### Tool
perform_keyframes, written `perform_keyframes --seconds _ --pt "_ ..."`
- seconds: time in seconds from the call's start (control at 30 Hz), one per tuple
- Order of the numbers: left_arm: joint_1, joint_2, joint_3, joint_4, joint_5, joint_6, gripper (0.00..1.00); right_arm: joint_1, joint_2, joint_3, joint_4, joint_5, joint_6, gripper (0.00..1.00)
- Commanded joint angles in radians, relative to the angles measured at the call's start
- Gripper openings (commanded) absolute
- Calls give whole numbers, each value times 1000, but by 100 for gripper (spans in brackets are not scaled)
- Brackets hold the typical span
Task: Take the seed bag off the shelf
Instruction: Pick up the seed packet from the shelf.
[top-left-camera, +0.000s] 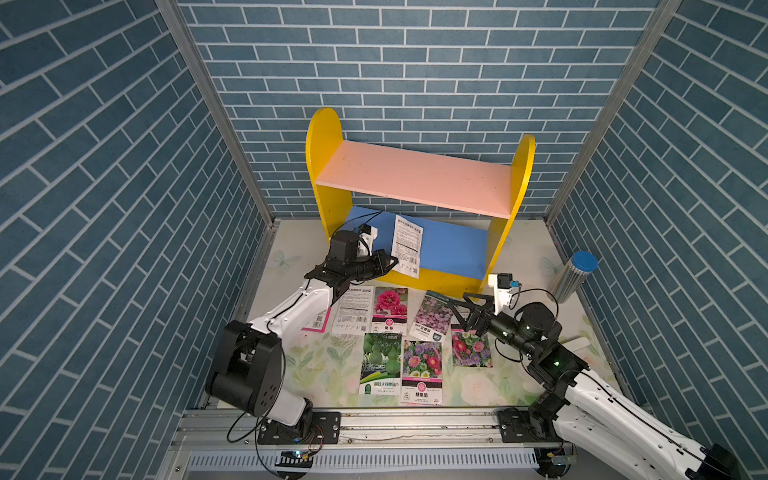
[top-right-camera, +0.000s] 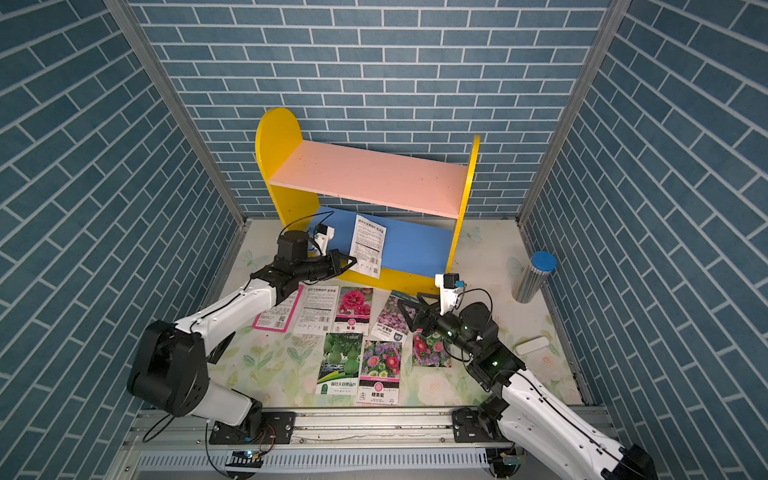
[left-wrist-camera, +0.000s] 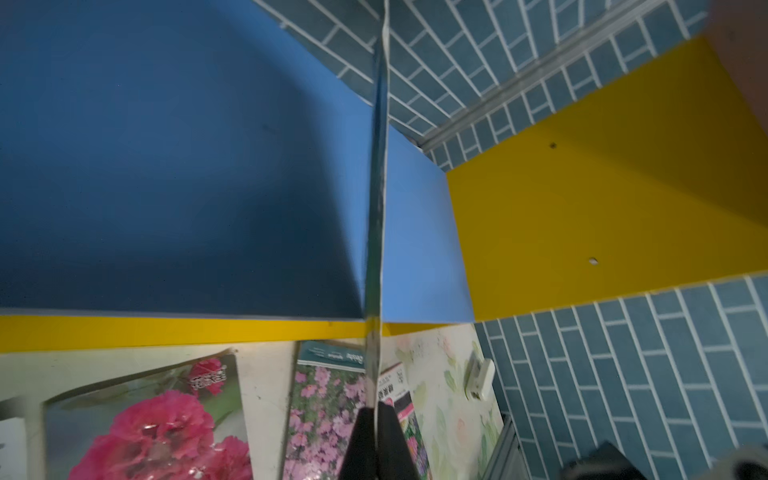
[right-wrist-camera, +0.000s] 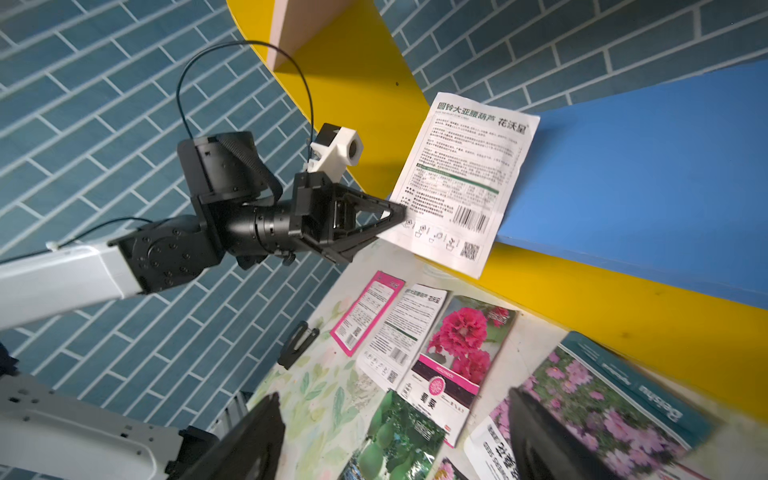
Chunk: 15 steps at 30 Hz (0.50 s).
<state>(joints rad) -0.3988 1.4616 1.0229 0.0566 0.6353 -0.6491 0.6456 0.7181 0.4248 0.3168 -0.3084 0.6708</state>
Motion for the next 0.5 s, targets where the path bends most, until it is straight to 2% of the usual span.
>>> perform_keyframes --seconds 0.0,0.17,0.47 --pt "-51 -91 -58 -53 103 156 0 -67 27 -28 204 -216 109 86" --pt "-108 -247 -118 -62 158 193 0 -148 93 -65 401 -351 207 86" --pt "-149 -417 -126 -140 249 228 0 -189 168 -54 592 -472 274 86"
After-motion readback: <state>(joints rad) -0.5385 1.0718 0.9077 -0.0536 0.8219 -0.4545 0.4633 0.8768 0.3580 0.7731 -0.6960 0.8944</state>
